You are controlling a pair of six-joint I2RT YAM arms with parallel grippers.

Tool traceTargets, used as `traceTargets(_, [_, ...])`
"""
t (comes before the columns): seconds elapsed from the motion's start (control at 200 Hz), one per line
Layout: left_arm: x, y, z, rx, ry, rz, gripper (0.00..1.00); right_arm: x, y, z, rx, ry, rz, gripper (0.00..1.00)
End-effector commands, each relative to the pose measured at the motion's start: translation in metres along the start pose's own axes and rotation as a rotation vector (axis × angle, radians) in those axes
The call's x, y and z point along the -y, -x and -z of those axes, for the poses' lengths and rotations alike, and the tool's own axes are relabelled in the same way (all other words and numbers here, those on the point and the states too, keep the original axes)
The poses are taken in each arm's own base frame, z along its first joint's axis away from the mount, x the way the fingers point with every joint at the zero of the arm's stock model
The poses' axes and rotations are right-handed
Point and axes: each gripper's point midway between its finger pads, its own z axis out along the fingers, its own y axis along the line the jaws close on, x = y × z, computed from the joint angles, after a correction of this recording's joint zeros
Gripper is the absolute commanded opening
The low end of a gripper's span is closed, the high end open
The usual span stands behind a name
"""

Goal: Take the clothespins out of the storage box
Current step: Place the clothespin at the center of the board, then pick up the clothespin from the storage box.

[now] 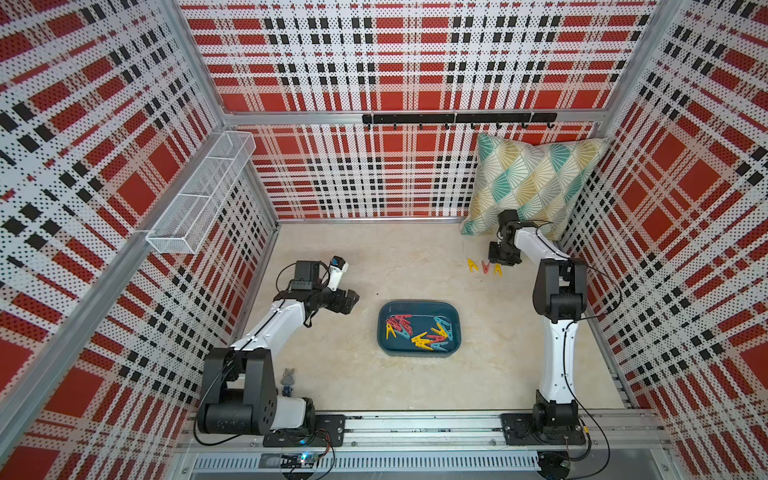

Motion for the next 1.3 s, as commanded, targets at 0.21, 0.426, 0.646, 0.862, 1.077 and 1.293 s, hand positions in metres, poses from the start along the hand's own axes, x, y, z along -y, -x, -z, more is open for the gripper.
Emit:
traceTargets(0.21, [-0.001, 0.001, 0.000, 0.012, -0.001, -0.002, 0.92, -0.004, 0.021, 0.087, 0.130, 0.070, -0.055, 0.41])
traceTargets(0.426, [-0.002, 0.001, 0.000, 0.012, 0.003, -0.002, 0.92, -0.039, -0.007, 0.161, 0.238, 0.200, -0.010, 0.39])
traceTargets(0.646, [-0.003, 0.001, 0.000, 0.012, 0.006, -0.004, 0.92, -0.106, -0.080, 0.202, 0.214, 0.263, 0.209, 0.36])
traceTargets(0.862, [-0.003, 0.000, -0.001, 0.009, 0.005, -0.003, 0.92, -0.177, -0.170, 0.217, 0.142, 0.361, 0.487, 0.36])
traceTargets(1.077, [-0.003, 0.000, 0.000, 0.010, 0.006, -0.003, 0.92, -0.211, -0.252, 0.188, -0.004, 0.345, 0.688, 0.36])
traceTargets(1.293, [-0.003, -0.001, 0.000, 0.009, 0.004, 0.000, 0.92, -0.216, -0.295, 0.152, -0.089, 0.249, 0.772, 0.35])
